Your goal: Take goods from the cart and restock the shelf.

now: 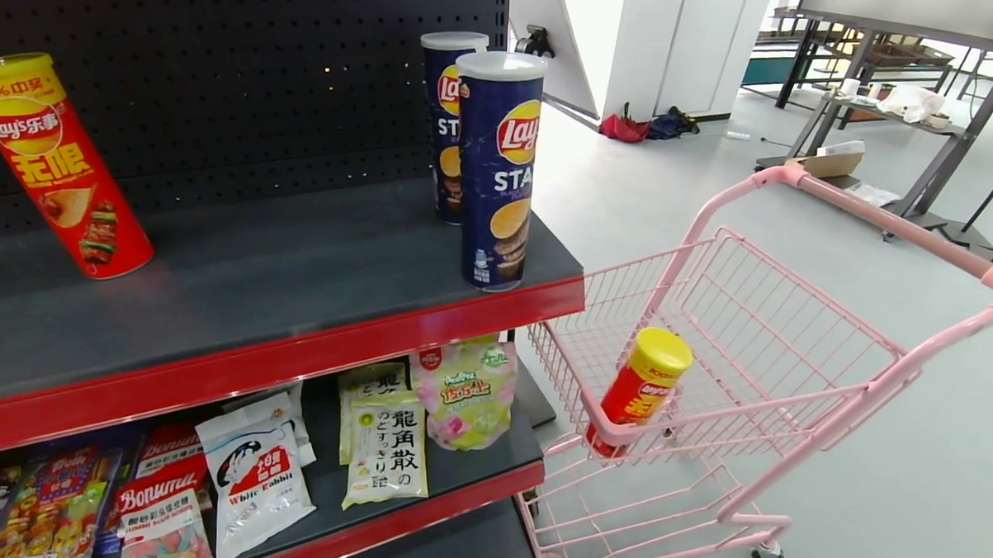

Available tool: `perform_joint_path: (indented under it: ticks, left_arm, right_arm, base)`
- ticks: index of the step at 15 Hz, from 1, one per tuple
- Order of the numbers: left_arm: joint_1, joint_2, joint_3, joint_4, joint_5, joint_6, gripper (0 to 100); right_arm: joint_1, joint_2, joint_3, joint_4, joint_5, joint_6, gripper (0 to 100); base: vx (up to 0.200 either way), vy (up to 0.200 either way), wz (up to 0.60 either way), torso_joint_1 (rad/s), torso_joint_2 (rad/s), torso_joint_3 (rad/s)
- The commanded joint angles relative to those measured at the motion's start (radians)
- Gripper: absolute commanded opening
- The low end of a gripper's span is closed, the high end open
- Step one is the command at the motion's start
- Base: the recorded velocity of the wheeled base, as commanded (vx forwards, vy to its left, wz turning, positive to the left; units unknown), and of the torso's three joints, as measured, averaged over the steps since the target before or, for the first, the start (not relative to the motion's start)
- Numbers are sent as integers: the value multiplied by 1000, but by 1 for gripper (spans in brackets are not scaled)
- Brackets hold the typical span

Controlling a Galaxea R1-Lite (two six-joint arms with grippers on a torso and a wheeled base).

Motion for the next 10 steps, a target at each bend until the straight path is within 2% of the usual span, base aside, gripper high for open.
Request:
perform_joint_path:
  ticks: [1, 6, 7, 8, 9, 10]
  left_arm:
    - [0, 0, 0, 1, 0, 0, 100]
    - [0, 0, 0, 1, 0, 0, 100]
    - [0, 0, 0, -1, 0, 0, 100]
    - [0, 0, 0, 1, 0, 0, 100]
    - [0, 0, 0, 1, 0, 0, 100]
    - [0, 1, 0, 1, 0, 0, 100]
  right_arm:
    - [0, 0, 0, 0, 0, 0, 100]
    - [5, 20, -3, 4, 13, -26, 100]
    - [11, 94, -89, -3, 34, -7, 100]
    - [16, 301, -272, -8, 42, 77, 100]
    - [20, 586, -586, -10, 59, 272, 100]
    - [35, 740, -667, -19, 98, 243, 100]
  base:
    - [0, 0, 0, -41, 90, 71]
    - [0, 0, 0, -3, 12, 8]
    - [0, 0, 0, 0, 0, 0]
    - [0, 0, 0, 0, 0, 0]
    - [0, 0, 0, 0, 0, 0]
    - [0, 0, 0, 0, 0, 0]
